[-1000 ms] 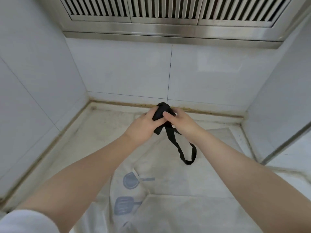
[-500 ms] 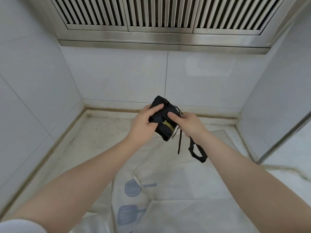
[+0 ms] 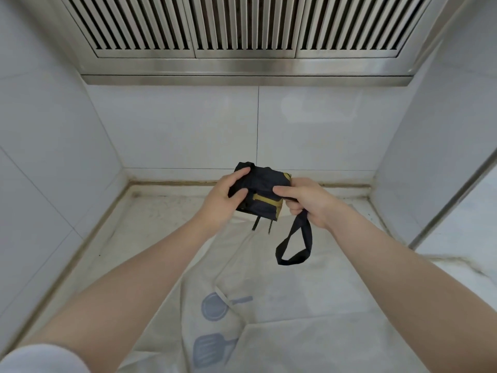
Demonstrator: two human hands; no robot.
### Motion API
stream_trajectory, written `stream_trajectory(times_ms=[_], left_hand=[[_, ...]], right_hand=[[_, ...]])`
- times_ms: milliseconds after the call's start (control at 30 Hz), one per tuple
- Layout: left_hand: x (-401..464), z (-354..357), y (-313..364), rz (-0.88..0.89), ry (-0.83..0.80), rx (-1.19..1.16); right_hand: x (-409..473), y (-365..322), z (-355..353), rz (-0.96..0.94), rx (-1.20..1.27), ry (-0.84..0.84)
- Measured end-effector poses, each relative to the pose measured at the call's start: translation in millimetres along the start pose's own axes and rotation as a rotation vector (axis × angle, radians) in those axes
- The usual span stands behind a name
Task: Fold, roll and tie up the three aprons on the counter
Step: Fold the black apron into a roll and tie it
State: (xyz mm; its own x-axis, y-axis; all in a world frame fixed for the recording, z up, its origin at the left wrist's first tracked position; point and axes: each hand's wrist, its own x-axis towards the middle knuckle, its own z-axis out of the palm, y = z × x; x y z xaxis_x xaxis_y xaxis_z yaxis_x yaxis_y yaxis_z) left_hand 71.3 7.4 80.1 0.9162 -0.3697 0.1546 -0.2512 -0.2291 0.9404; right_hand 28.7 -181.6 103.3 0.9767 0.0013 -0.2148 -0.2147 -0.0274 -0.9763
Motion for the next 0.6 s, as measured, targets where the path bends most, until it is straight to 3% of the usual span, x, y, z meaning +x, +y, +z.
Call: stream_trajectory(times_ms=[167, 233, 433, 600], left_hand=[[8.7, 30.3, 14.4, 0.018, -0.002, 0.482], [10.6, 49.8, 28.2, -0.062, 0.031, 0.523], [16.9, 89.7, 57.7, -0.393, -0.025, -0.151], [22.3, 99.5, 56.0, -0.437, 0.166, -0.623]], right_hand=[[-3.1, -1.4, -11.1, -0.068, -0.020, 0.079], [-5.5, -3.0, -15.0, -0.101, -0.042, 0.077], [-14.3, -11.1, -17.0, -0.254, -0.321, 0.011], [-16.1, -9.4, -29.6, -0.250, -0.434, -0.130]])
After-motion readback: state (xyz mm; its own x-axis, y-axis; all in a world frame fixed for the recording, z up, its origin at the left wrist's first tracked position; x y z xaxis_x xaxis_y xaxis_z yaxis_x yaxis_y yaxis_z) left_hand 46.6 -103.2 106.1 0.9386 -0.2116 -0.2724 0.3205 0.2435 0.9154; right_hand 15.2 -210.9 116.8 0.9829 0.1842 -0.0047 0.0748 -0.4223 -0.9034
